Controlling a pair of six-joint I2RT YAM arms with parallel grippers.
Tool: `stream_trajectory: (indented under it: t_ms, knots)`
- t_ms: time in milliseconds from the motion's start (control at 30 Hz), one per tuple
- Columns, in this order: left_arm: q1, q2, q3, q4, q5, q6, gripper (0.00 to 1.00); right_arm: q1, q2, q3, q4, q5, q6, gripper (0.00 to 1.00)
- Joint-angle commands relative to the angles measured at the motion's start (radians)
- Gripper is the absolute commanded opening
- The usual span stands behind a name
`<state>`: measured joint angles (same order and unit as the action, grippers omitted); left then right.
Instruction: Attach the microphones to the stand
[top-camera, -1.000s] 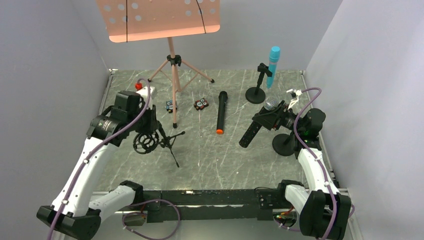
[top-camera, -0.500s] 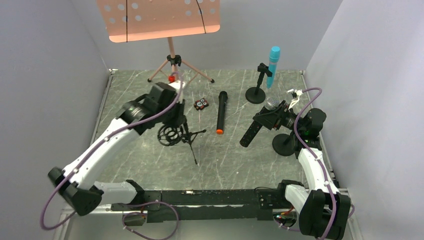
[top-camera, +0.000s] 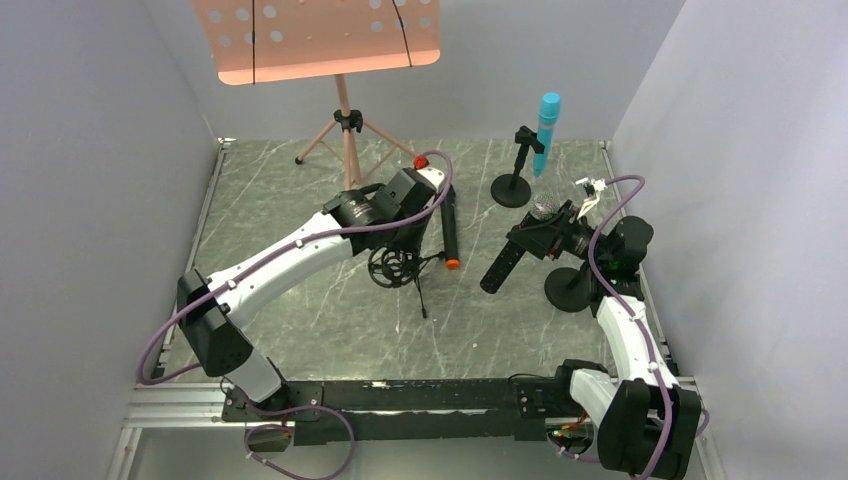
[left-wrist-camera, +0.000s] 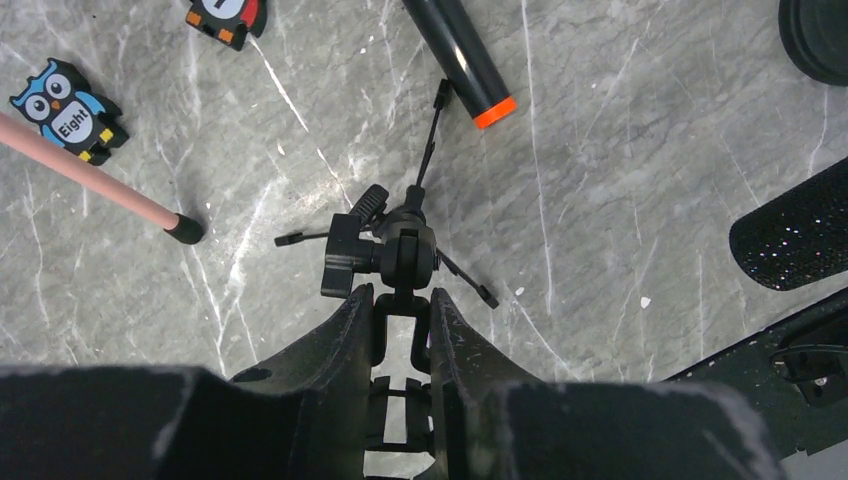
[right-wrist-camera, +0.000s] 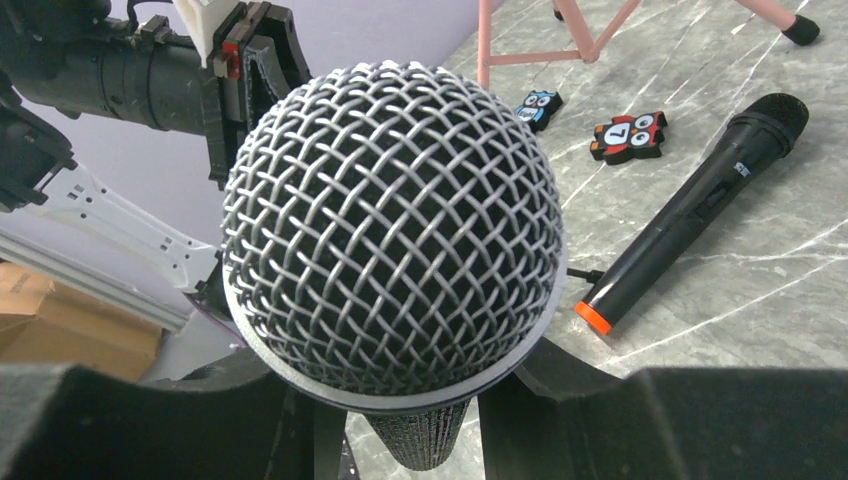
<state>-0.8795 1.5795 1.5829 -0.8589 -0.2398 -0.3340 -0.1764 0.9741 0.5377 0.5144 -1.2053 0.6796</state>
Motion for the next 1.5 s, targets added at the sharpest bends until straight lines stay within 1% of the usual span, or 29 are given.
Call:
stream_trajectory:
  t_ms: [0,33,67,100,167,267,300,367,467,633,700,833,900,967,1033,1067,1133,1167,1200,1267,1300,1367,1467]
  knots:
    - [-0.015,-0.004,0.062,0.052,-0.030,-0.025,0.24,-0.004,-0.014,0.045,0.026,-0.004,-0.012,0.07]
    - [-0.015,-0.005,0.065,0.050,-0.032,-0.028,0.31,-0.005,-0.014,0.046,0.025,-0.004,-0.012,0.07]
    - [-0.015,-0.007,0.069,0.047,-0.033,-0.028,0.41,-0.005,-0.014,0.045,0.024,-0.004,-0.013,0.07]
    - [-0.015,-0.012,0.074,0.043,-0.037,-0.028,0.48,-0.005,-0.014,0.046,0.024,-0.004,-0.014,0.07]
    - [-0.015,-0.020,0.084,0.037,-0.041,-0.024,0.59,-0.004,-0.013,0.046,0.023,-0.004,-0.016,0.07]
    - [-0.015,-0.034,0.102,0.026,-0.045,-0.011,0.71,-0.005,-0.012,0.046,0.021,-0.004,-0.020,0.07]
    - [-0.015,-0.043,0.106,0.028,-0.045,-0.007,0.74,-0.005,-0.012,0.045,0.019,-0.005,-0.023,0.07]
    - [-0.016,-0.068,0.105,0.038,-0.039,0.008,0.75,-0.004,-0.014,0.047,0.012,-0.005,-0.032,0.07]
    - [-0.015,-0.127,0.084,0.063,-0.024,0.024,0.80,-0.004,-0.016,0.048,-0.003,-0.001,-0.049,0.07]
    - [-0.009,-0.301,-0.051,0.161,0.002,0.048,0.96,-0.005,-0.019,0.050,-0.018,-0.006,-0.072,0.07]
    - [0.011,-0.393,-0.137,0.204,0.029,0.038,0.99,-0.005,-0.023,0.054,-0.025,-0.013,-0.088,0.07]
    - [0.116,-0.595,-0.360,0.294,0.140,-0.030,0.99,-0.005,-0.042,0.067,-0.079,-0.036,-0.176,0.07]
    - [0.192,-0.714,-0.495,0.336,0.222,-0.074,0.99,-0.004,-0.050,0.084,-0.146,-0.086,-0.283,0.07]
    - [0.257,-0.797,-0.599,0.368,0.288,-0.114,0.99,-0.005,-0.045,0.107,-0.196,-0.134,-0.353,0.07]
    - [0.302,-0.859,-0.680,0.371,0.315,-0.145,0.99,0.000,-0.038,0.143,-0.259,-0.158,-0.414,0.07]
    - [0.321,-0.884,-0.712,0.366,0.316,-0.155,0.97,0.005,-0.035,0.172,-0.312,-0.162,-0.453,0.07]
    - [0.343,-0.917,-0.760,0.353,0.312,-0.168,0.95,0.034,-0.023,0.264,-0.478,-0.150,-0.587,0.07]
    - [0.353,-0.927,-0.781,0.348,0.314,-0.169,0.92,0.056,-0.013,0.325,-0.601,-0.131,-0.681,0.07]
    - [0.360,-0.933,-0.798,0.345,0.319,-0.170,0.86,0.084,0.000,0.385,-0.727,-0.107,-0.779,0.07]
    - [0.369,-0.935,-0.827,0.353,0.329,-0.173,0.80,0.153,0.026,0.490,-0.876,-0.055,-0.885,0.07]
    - [0.371,-0.928,-0.836,0.362,0.337,-0.175,0.77,0.187,0.037,0.532,-0.909,-0.034,-0.899,0.06]
    - [0.371,-0.900,-0.842,0.361,0.335,-0.177,0.72,0.261,0.059,0.593,-0.915,-0.016,-0.887,0.07]
    - [0.371,-0.851,-0.845,0.378,0.345,-0.169,0.68,0.349,0.105,0.683,-0.894,0.010,-0.849,0.07]
